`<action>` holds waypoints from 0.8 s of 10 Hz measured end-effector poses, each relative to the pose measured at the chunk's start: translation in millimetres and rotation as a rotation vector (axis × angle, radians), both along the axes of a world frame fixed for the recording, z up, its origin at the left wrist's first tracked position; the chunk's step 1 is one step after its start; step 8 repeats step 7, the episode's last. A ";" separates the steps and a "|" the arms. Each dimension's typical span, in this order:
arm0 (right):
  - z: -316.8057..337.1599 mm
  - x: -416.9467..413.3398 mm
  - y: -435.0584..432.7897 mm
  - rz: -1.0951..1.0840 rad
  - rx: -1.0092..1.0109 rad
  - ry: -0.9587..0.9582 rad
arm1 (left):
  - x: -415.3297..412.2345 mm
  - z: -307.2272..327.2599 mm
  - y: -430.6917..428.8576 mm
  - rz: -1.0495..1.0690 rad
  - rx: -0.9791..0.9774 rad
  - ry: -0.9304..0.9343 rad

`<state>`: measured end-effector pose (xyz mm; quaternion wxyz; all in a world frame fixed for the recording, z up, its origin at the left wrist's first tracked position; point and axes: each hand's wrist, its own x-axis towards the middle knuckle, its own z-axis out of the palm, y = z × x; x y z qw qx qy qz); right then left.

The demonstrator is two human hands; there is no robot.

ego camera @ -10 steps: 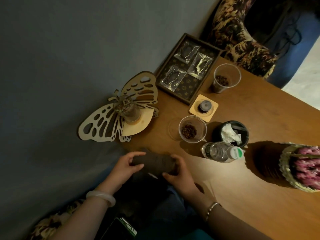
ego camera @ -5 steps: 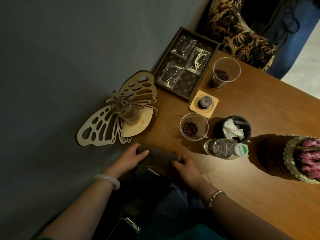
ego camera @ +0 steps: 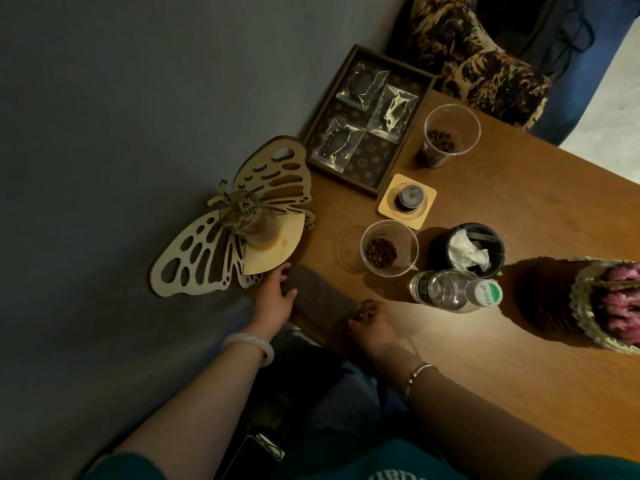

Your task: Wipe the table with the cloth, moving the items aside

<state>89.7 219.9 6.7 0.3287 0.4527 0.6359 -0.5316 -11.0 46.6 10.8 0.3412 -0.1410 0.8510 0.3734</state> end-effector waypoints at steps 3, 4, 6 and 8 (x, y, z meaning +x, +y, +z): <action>19.3 8.0 7.8 0.211 0.056 0.092 | 14.1 -3.0 4.0 -0.139 -0.281 0.115; 23.4 8.9 6.7 0.245 0.120 0.171 | 19.1 2.2 6.5 -0.180 -0.376 0.170; 46.6 2.9 26.1 0.398 0.073 0.288 | 31.7 24.6 23.6 -0.079 -0.339 0.143; 71.1 -7.5 37.3 0.406 0.028 0.391 | 32.0 40.2 39.2 -0.062 -0.317 0.222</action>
